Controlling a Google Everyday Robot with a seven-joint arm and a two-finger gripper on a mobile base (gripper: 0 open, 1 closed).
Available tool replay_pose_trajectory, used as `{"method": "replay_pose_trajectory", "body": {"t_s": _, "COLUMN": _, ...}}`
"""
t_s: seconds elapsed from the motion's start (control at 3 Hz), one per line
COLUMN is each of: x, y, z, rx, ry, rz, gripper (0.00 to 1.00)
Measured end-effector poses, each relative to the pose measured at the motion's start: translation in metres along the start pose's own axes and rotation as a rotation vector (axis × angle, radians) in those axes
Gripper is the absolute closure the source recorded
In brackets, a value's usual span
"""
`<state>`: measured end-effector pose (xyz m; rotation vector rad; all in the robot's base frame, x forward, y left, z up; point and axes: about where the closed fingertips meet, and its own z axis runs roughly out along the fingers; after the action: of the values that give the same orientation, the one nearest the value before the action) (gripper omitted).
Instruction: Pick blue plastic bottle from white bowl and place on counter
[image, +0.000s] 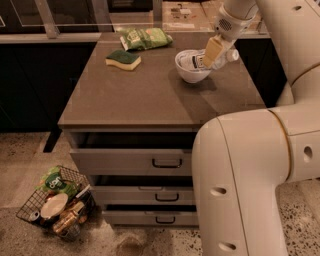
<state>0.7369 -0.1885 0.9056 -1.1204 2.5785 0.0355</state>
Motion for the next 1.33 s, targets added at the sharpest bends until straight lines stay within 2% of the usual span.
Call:
{"method": "replay_pose_trajectory", "body": {"t_s": 0.33, "x": -0.012, "y": 0.002, "z": -0.015, "rx": 0.049, "ry": 0.016, "rz": -0.017, "gripper": 1.0}}
{"method": "replay_pose_trajectory", "body": {"t_s": 0.67, "x": -0.031, "y": 0.009, "z": -0.053, "rx": 0.141, "ry": 0.042, "rz": -0.049, "gripper": 1.0}}
{"method": "replay_pose_trajectory", "body": {"t_s": 1.0, "x": -0.047, "y": 0.018, "z": -0.088, "rx": 0.209, "ry": 0.045, "rz": -0.082, "gripper": 1.0}}
{"method": "replay_pose_trajectory", "body": {"t_s": 1.33, "x": -0.051, "y": 0.03, "z": -0.113, "rx": 0.218, "ry": 0.02, "rz": -0.098, "gripper": 1.0}}
